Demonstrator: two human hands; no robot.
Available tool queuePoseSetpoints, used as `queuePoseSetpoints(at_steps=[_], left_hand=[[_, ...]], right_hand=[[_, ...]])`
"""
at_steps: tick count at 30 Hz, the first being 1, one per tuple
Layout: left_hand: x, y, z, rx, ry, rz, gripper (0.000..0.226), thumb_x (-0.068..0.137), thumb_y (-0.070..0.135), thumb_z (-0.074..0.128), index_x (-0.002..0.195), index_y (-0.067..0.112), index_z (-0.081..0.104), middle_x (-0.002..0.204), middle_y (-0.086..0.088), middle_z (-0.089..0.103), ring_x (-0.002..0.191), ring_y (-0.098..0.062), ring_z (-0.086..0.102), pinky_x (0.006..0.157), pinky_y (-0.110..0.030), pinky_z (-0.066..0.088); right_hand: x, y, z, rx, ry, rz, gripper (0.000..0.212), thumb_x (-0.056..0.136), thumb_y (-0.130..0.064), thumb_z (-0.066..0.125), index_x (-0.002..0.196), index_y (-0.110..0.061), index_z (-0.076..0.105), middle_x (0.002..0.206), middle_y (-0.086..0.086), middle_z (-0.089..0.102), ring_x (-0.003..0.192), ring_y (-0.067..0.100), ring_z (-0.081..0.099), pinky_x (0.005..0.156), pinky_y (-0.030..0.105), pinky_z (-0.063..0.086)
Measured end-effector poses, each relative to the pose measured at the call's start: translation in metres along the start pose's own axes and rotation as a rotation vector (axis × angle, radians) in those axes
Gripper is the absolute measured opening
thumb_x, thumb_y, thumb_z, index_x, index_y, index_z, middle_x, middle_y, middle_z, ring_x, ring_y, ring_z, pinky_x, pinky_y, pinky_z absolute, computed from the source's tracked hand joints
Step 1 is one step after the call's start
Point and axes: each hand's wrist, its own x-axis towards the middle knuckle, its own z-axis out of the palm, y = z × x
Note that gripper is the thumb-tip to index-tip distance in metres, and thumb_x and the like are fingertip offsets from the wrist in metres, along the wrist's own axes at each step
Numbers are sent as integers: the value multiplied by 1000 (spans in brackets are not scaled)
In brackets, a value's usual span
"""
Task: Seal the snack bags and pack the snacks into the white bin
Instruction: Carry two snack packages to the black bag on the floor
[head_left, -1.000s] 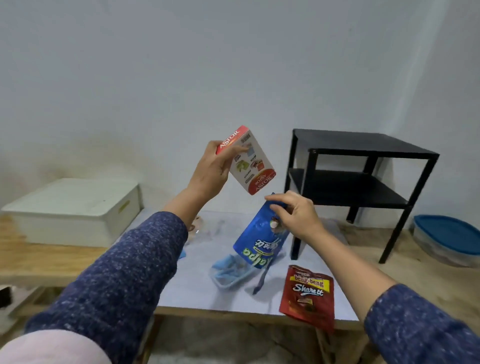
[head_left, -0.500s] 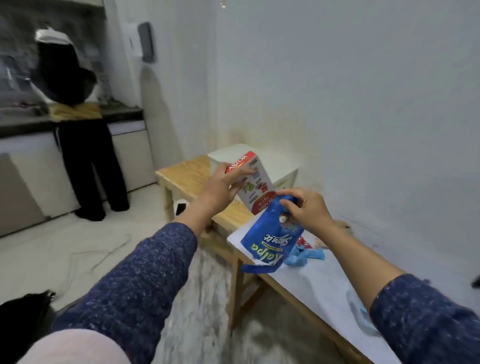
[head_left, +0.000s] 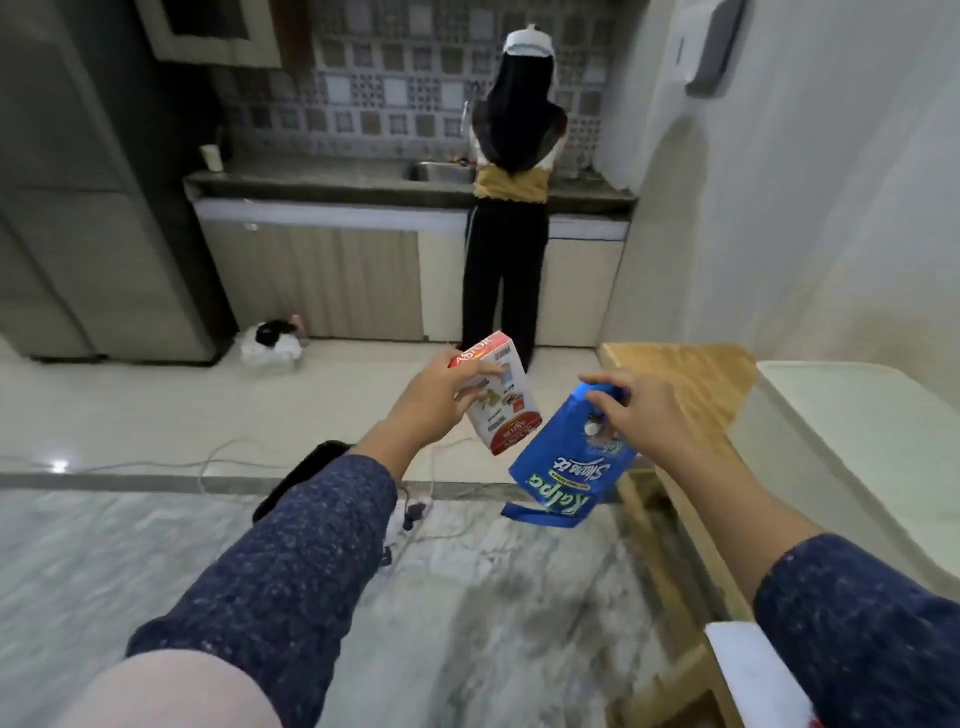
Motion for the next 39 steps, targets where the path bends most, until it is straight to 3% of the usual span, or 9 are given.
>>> queuePoseSetpoints(at_steps=[6, 10, 14, 17, 22, 30, 34, 37, 39], left_hand=[[-19, -110, -44, 80, 95, -300, 31, 92, 19, 58, 120, 32, 62, 117, -4, 46, 96, -12, 49, 86, -19, 42], [-23, -195, -68, 112, 132, -450, 31, 93, 19, 57, 121, 32, 62, 118, -4, 44, 96, -12, 48, 87, -17, 39], [-20, -293, -77, 58, 161, -571, 30, 94, 15, 55, 120, 26, 63, 118, -4, 41, 98, -12, 48, 87, -7, 33], [-18, -368, -72, 39, 127, -664, 29, 94, 16, 55, 119, 27, 64, 120, -9, 41, 106, -23, 52, 91, -19, 41], [-19, -478, -40, 12, 68, -789, 36, 95, 9, 49, 125, 25, 61, 133, -14, 46, 118, -29, 51, 98, -27, 40], [-36, -620, 82, -92, -1, -998, 36, 94, 13, 47, 128, 19, 56, 135, -11, 47, 115, -27, 53, 82, -18, 34], [-44, -658, 143, -151, -161, -1012, 41, 93, 12, 50, 133, 22, 52, 150, -15, 28, 132, -31, 39, 95, -22, 33], [-45, -669, 164, -87, -341, -1033, 51, 93, 25, 55, 142, 23, 40, 157, -17, 10, 146, -30, 14, 112, -35, 27], [-39, -668, 160, -55, -457, -1078, 63, 93, 33, 54, 148, 17, 27, 157, -15, 15, 146, -29, 16, 114, -37, 24]], right_hand=[[93, -35, 115, 14, -163, -135, 24, 89, -16, 62, 111, -18, 70, 108, 4, 66, 86, 13, 55, 75, 18, 37], [148, -63, 205, 29, -272, -180, 25, 89, -13, 61, 112, -18, 69, 117, 6, 65, 106, 24, 61, 87, 27, 45], [202, -90, 307, -25, -374, -229, 27, 90, -16, 59, 116, -22, 66, 115, 7, 63, 94, 24, 61, 78, 25, 43], [234, -105, 383, -11, -483, -214, 29, 90, -16, 60, 117, -23, 64, 112, 8, 61, 79, 19, 60, 83, 32, 49], [274, -108, 507, -37, -649, -249, 31, 89, -16, 60, 119, -22, 62, 107, 8, 57, 80, 18, 57, 82, 24, 43], [295, -39, 696, -121, -879, -348, 36, 90, -22, 60, 126, -21, 57, 103, 10, 55, 87, 25, 59, 75, 26, 43], [291, 12, 755, -151, -1041, -320, 42, 89, -24, 62, 131, -26, 54, 118, 7, 51, 100, 23, 60, 82, 28, 46], [294, 38, 770, -281, -1152, -255, 53, 90, -36, 59, 140, -32, 42, 149, 4, 26, 129, 26, 43, 99, 33, 41], [301, 40, 766, -427, -1214, -266, 63, 91, -40, 55, 147, -26, 30, 156, 5, 15, 138, 27, 31, 106, 36, 36]])
